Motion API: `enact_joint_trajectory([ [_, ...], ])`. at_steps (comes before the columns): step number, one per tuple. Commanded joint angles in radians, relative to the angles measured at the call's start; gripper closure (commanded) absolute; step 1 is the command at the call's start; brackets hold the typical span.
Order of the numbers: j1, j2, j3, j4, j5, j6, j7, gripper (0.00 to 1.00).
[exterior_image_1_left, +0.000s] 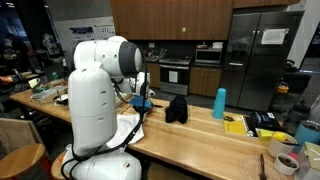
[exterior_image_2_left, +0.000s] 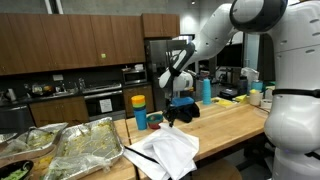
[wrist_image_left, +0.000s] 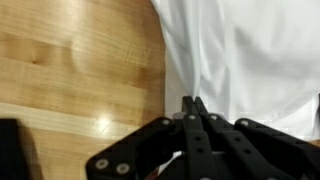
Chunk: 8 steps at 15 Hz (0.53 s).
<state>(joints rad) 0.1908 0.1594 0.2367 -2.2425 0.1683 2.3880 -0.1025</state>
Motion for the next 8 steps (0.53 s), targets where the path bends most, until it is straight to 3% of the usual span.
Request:
enact_joint_trajectory([
  [1,-0.002,-0.076,0.010,-0.054,0.034,-0.031,-0.047,1.00],
  [8,0.005,-0.125,0.008,-0.067,0.072,-0.040,-0.082,1.00],
])
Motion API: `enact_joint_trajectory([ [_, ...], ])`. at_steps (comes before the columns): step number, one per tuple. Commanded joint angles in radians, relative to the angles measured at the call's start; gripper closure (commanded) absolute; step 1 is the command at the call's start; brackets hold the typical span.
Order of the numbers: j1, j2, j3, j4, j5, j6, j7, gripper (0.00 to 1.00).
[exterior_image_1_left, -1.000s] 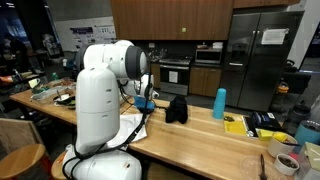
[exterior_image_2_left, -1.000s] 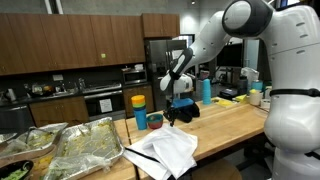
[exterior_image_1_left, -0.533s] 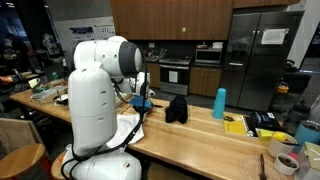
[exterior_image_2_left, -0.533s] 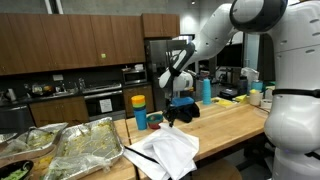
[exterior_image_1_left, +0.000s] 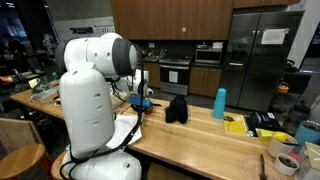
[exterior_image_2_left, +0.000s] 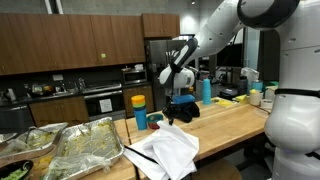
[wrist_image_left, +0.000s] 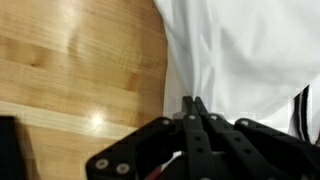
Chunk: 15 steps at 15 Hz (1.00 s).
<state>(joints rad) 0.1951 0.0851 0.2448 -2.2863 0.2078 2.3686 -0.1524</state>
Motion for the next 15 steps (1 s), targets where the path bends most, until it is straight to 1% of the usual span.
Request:
enact_joint_trajectory([
  [1,0.002,-0.058,-0.001,-0.023,0.034,-0.026,-0.034,1.00],
  [15,0.050,-0.115,0.016,-0.052,0.045,-0.052,-0.060,1.00],
])
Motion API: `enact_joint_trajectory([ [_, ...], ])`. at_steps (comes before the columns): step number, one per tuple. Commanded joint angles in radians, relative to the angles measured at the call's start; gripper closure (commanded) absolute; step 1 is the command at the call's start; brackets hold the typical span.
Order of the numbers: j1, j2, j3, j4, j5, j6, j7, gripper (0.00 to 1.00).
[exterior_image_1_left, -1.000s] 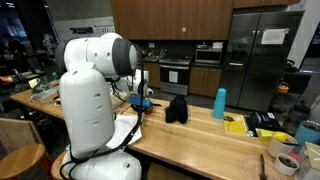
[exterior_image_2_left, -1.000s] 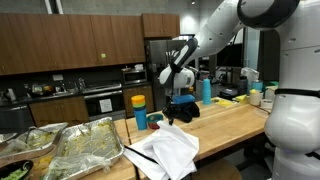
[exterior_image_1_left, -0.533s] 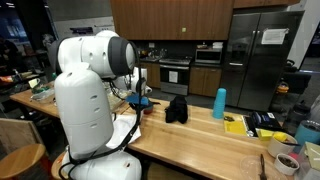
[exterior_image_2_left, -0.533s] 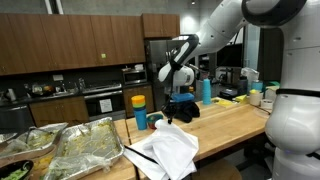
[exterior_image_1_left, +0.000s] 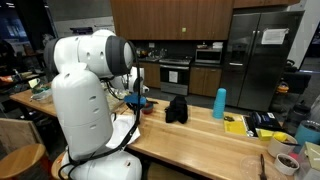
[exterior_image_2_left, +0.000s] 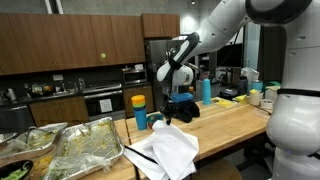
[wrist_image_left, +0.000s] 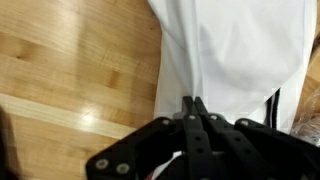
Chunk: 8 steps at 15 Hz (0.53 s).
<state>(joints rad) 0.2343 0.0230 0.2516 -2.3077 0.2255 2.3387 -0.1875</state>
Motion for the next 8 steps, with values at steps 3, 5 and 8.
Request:
enact_joint_trajectory([
  [3,0.028,-0.074,0.018,-0.039,0.025,-0.032,-0.028,1.00],
  [5,0.038,-0.087,0.024,-0.043,0.022,-0.046,-0.032,1.00],
  [8,0.055,-0.101,0.032,-0.051,0.019,-0.056,-0.030,1.00],
])
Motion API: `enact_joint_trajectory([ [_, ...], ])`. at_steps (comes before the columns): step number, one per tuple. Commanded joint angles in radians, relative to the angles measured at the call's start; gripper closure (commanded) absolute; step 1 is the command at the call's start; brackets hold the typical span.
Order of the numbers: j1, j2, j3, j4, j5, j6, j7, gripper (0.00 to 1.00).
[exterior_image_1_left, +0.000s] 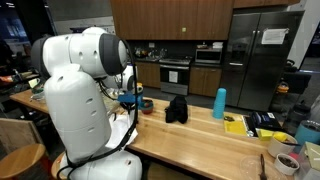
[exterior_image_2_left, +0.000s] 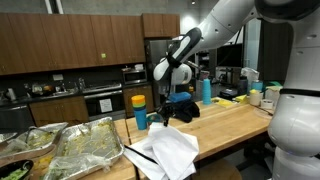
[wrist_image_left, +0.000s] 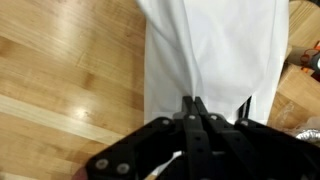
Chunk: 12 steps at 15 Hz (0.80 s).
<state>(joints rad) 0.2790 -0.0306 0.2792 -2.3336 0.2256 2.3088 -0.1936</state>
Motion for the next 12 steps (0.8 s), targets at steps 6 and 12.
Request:
enact_joint_trajectory([
  [6,0.035,-0.055,0.018,-0.040,0.004,-0.027,-0.014,1.00],
  [12,0.053,-0.027,0.039,-0.037,-0.025,-0.020,0.009,1.00],
])
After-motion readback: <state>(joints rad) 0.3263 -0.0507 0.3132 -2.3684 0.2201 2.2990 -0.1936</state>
